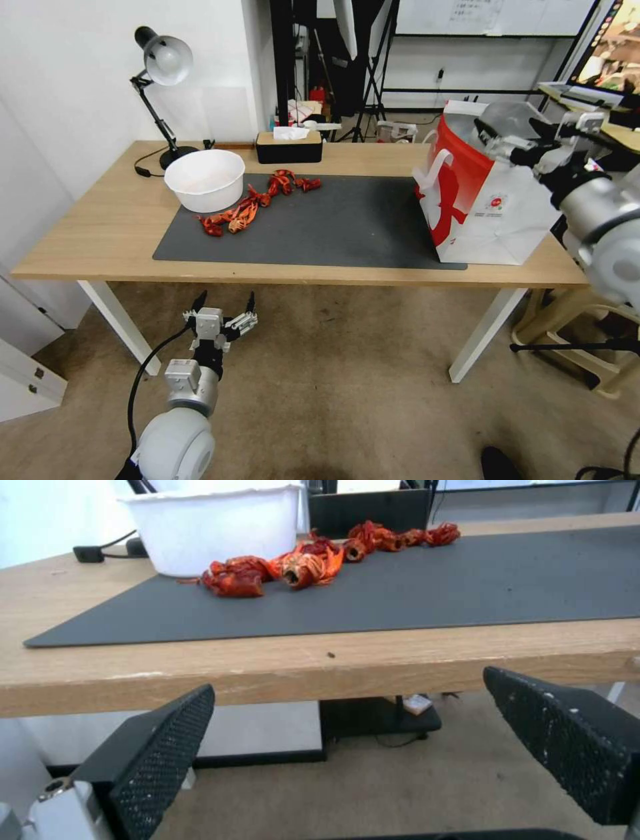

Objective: Close the takeout container lid, then place the container into the takeout bag.

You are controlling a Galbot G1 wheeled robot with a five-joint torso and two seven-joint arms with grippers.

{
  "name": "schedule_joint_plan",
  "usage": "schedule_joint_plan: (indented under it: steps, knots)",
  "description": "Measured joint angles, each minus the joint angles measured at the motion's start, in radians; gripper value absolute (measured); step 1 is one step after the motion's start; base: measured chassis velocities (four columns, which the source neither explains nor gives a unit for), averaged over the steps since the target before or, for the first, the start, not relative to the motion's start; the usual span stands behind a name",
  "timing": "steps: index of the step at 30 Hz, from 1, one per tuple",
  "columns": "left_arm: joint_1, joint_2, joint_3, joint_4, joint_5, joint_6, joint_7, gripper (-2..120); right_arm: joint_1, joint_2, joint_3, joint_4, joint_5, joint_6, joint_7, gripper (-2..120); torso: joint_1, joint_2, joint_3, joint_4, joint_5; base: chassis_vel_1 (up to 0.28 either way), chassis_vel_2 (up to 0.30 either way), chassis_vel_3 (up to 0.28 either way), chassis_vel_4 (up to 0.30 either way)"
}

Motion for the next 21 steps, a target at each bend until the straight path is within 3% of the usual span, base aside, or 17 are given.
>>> schedule_joint_plan:
  steps: [2, 7, 10, 13, 14, 16, 17, 19, 21]
  knots:
    - [0.006, 0.001, -0.008, 0.000, -0.012, -0.012, 0.009, 100, -0.115, 0.012, 0.043, 0.063, -0.058, 0.053, -0.043, 114, 0.000, 0.000, 0.000, 0.0001, 0.0001, 0.000, 0.000, 0.000, 0.000]
    - [0.009, 0.002, -0.011, 0.000, -0.017, -0.018, 0.013, 100, -0.241, 0.041, 0.079, 0.123, -0.117, 0.079, -0.053, 112, 0.000, 0.000, 0.000, -0.0001, -0.0001, 0.000, 0.000, 0.000, 0.000]
    - [0.014, -0.002, -0.015, 0.001, -0.018, -0.026, 0.016, 100, -0.335, 0.095, 0.091, 0.152, -0.196, 0.106, -0.060, 110, 0.000, 0.000, 0.000, -0.0002, 0.0000, 0.000, 0.000, 0.000, 0.000]
    - [0.023, -0.008, -0.019, 0.001, -0.019, -0.034, 0.022, 100, -0.425, 0.193, 0.097, 0.168, -0.282, 0.150, -0.061, 103, 0.000, 0.000, 0.000, 0.0002, 0.0002, 0.000, 0.000, 0.000, 0.000]
    - [0.023, -0.008, -0.019, 0.001, -0.019, -0.034, 0.022, 100, -0.425, 0.193, 0.097, 0.168, -0.282, 0.150, -0.061, 103, 0.000, 0.000, 0.000, 0.0002, 0.0002, 0.000, 0.000, 0.000, 0.000]
    - [0.027, -0.009, -0.020, 0.003, -0.020, -0.047, 0.028, 100, -0.507, 0.303, 0.092, 0.167, -0.369, 0.215, -0.063, 100, 0.000, 0.000, 0.000, -0.0003, 0.0003, 0.000, 0.000, 0.000, 0.000]
    - [0.027, -0.009, -0.020, 0.003, -0.020, -0.047, 0.028, 100, -0.507, 0.303, 0.092, 0.167, -0.369, 0.215, -0.063, 100, 0.000, 0.000, 0.000, -0.0003, 0.0003, 0.000, 0.000, 0.000, 0.000]
    - [0.030, -0.010, -0.021, 0.010, -0.022, -0.060, 0.029, 100, -0.571, 0.388, 0.075, 0.152, -0.431, 0.276, -0.066, 100, 0.000, 0.000, 0.000, -0.0001, 0.0000, 0.000, 0.000, 0.000, 0.000]
    - [0.030, -0.010, -0.021, 0.010, -0.022, -0.060, 0.029, 100, -0.571, 0.388, 0.075, 0.152, -0.431, 0.276, -0.066, 100, 0.000, 0.000, 0.000, -0.0001, 0.0000, 0.000, 0.000, 0.000, 0.000]
